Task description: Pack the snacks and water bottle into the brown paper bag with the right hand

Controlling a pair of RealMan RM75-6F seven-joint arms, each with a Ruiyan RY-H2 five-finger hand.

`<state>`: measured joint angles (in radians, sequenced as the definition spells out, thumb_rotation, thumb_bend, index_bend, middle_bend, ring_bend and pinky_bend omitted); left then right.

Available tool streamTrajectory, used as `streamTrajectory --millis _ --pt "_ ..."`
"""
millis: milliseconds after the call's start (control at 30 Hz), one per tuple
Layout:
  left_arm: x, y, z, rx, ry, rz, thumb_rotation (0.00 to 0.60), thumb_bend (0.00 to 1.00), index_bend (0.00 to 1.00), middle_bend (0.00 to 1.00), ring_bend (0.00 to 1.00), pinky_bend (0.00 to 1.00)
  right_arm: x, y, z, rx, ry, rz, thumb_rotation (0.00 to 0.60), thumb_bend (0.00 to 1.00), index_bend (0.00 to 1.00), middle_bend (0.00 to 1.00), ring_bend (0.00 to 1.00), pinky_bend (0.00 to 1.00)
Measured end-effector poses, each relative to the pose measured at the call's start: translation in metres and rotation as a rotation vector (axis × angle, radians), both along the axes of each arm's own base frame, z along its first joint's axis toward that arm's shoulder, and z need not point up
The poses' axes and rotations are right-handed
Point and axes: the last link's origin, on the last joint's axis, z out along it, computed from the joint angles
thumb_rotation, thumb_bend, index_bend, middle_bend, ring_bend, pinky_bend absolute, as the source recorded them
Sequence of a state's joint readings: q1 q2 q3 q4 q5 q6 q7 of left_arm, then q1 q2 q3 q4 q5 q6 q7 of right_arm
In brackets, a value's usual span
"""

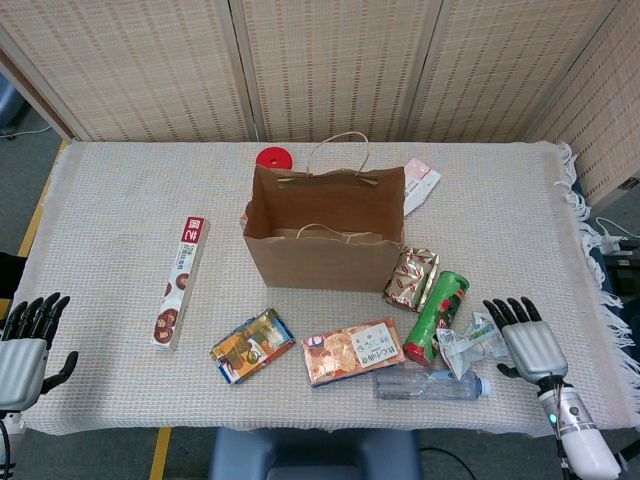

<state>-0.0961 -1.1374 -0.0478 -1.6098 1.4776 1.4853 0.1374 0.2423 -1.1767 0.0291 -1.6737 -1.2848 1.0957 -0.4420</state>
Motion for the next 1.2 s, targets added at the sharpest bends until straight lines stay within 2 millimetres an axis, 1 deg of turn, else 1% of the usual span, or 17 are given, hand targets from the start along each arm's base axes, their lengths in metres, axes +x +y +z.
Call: streamTrajectory --millis 67,167,300,400,467,533,600,633,667,733,800,867,967,1067,1167,1200 --pt "0.0 0.0 0.0 0.0 0.0 0.0 0.6 0.37 0.0 0.0 0.0 0.0 0.0 -0.001 -0.001 0.002 0.002 -0.001 0.6 0.06 0.01 0.09 0.05 0.03" --pt "0.0 0.0 0.0 -0.003 -0.002 -0.002 0.6 0.37 0.0 0.0 0.0 0.0 0.001 -0.003 -0.008 0.019 0.015 0.004 0.6 0.06 0.05 0.12 0.07 0.05" --pt "0.0 0.0 0.0 -0.004 -0.003 -0.003 0.6 0.37 0.0 0.0 0.0 0.0 0.004 -0.009 -0.027 0.047 0.027 0.006 0.6 0.07 0.17 0.18 0.13 0.11" --pt "0.0 0.0 0.0 -0.005 -0.002 -0.003 0.6 0.37 0.0 0.0 0.0 0.0 0.005 -0.01 -0.04 0.069 0.042 0.011 0.6 0.06 0.2 0.21 0.15 0.11" --pt "0.0 0.0 0.0 -0.005 -0.002 -0.003 0.6 0.37 0.0 0.0 0.0 0.0 0.006 -0.01 -0.046 0.083 0.048 0.015 0.6 0.07 0.23 0.25 0.19 0.13" --pt "0.0 0.0 0.0 -0.005 -0.002 -0.003 0.6 0.37 0.0 0.0 0.0 0.0 0.006 -0.009 -0.053 0.096 0.055 0.021 0.6 0.08 0.33 0.34 0.31 0.24" --pt "0.0 0.0 0.0 -0.006 -0.003 -0.003 0.6 0.37 0.0 0.0 0.0 0.0 0.007 -0.01 -0.056 0.098 0.063 0.033 0.6 0.16 0.47 0.46 0.46 0.37" --pt "0.0 0.0 0.001 -0.006 -0.004 -0.003 0.6 0.37 0.0 0.0 0.0 0.0 0.007 -0.01 -0.057 0.095 0.066 0.041 0.6 0.22 0.55 0.53 0.54 0.45" --pt "0.0 0.0 0.001 -0.006 -0.004 -0.003 0.6 0.37 0.0 0.0 0.0 0.0 0.008 -0.01 -0.057 0.089 0.068 0.048 0.6 0.25 0.6 0.57 0.59 0.49" --pt "-0.001 0.0 0.001 -0.007 -0.004 -0.003 0.6 0.37 0.0 0.0 0.0 0.0 0.01 -0.011 -0.055 0.067 0.065 0.066 0.6 0.32 0.71 0.64 0.68 0.62" --pt "-0.001 0.0 0.001 -0.007 -0.004 -0.004 0.6 0.37 0.0 0.0 0.0 0.0 0.012 -0.012 -0.049 0.035 0.054 0.082 0.6 0.33 0.73 0.65 0.69 0.69" --pt "-0.001 0.0 0.001 -0.007 -0.004 -0.004 0.6 0.37 0.0 0.0 0.0 0.0 0.016 -0.014 -0.042 -0.001 0.036 0.092 0.6 0.33 0.74 0.66 0.69 0.7" --pt "0.0 0.0 0.001 -0.007 -0.003 -0.005 0.6 0.37 0.0 0.0 0.0 0.0 0.025 -0.02 -0.024 -0.075 -0.021 0.103 0.6 0.33 0.74 0.66 0.69 0.7" --pt "0.0 0.0 0.001 -0.007 -0.002 -0.005 0.6 0.37 0.0 0.0 0.0 0.0 0.038 -0.029 -0.001 -0.16 -0.088 0.116 0.6 0.33 0.74 0.66 0.69 0.7" --pt "0.0 0.0 0.0 -0.007 -0.001 -0.005 0.6 0.37 0.0 0.0 0.0 0.0 0.055 -0.04 0.02 -0.237 -0.158 0.138 0.6 0.33 0.74 0.66 0.69 0.7" --pt "0.0 0.0 0.0 -0.007 -0.001 -0.005 0.6 0.37 0.0 0.0 0.0 0.0 0.065 -0.045 0.028 -0.269 -0.186 0.153 0.6 0.33 0.74 0.66 0.69 0.69"
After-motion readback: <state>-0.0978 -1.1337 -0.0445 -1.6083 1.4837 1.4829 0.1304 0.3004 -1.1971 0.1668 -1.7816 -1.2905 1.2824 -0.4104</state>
